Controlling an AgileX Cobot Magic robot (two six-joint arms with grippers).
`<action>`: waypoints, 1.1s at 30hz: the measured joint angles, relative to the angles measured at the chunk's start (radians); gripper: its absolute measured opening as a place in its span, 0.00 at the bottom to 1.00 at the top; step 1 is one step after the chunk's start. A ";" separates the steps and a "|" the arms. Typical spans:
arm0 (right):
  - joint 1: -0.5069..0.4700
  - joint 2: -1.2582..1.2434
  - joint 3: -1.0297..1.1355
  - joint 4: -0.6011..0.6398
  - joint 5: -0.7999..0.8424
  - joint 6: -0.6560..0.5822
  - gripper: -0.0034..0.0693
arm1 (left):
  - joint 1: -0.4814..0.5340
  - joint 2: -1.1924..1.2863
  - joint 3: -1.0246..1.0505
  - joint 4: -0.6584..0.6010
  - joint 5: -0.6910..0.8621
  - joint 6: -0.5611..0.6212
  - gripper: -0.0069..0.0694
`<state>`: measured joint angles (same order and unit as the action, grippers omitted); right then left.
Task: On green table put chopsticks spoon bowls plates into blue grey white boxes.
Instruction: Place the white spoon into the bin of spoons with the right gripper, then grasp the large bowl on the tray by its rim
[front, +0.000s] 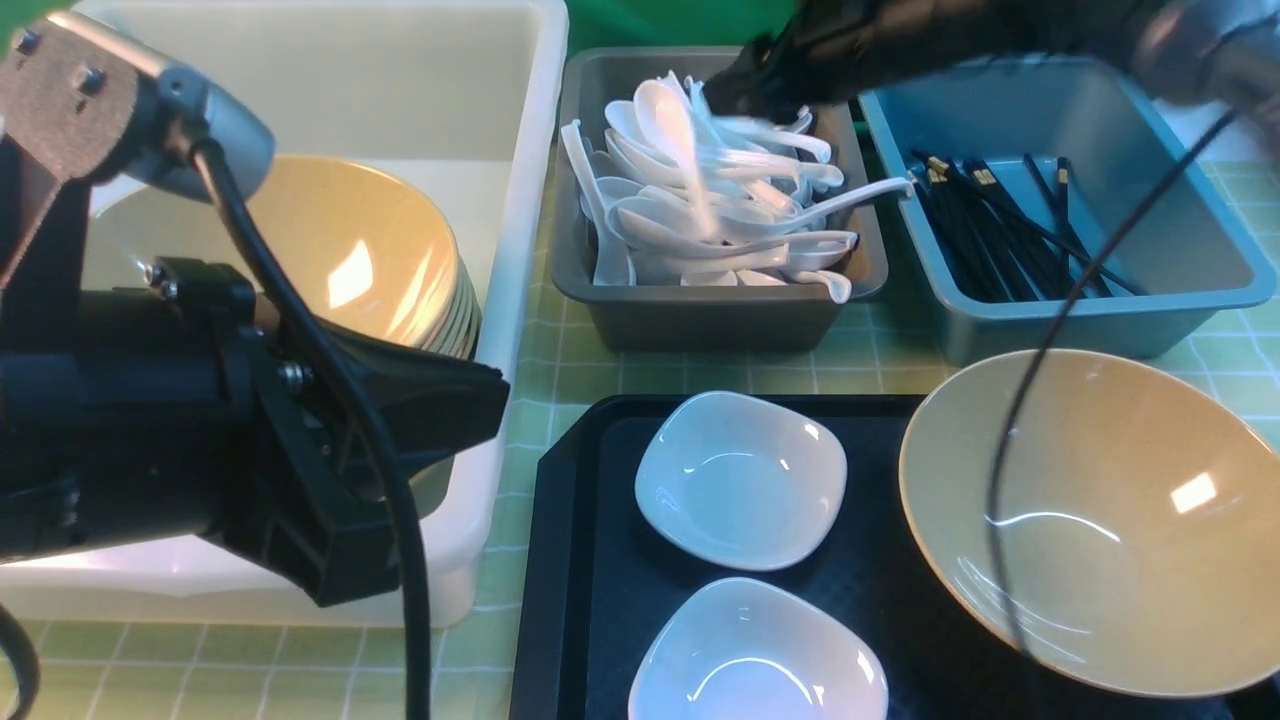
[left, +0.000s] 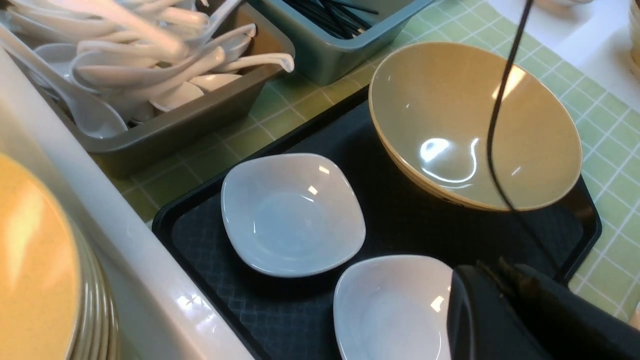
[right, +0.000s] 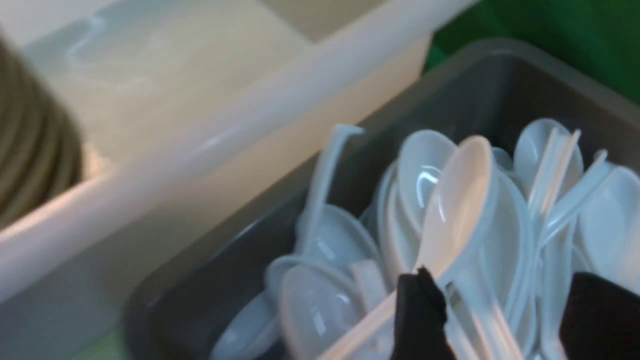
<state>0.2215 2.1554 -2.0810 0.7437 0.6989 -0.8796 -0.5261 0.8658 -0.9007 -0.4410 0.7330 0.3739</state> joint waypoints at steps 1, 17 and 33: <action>-0.008 -0.032 0.000 -0.007 0.053 -0.004 0.58 | 0.000 0.000 0.000 0.000 0.001 0.000 0.09; -0.051 -1.037 0.746 -0.449 0.279 0.319 0.09 | 0.000 0.051 0.164 -0.161 -0.159 -0.106 0.09; -0.051 -1.585 1.215 -0.461 0.176 0.575 0.08 | -0.125 0.759 -0.306 -0.210 -0.033 -0.091 0.37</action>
<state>0.1707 0.5703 -0.8655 0.2829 0.8752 -0.3042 -0.6507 1.6249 -1.2068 -0.6513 0.7004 0.2825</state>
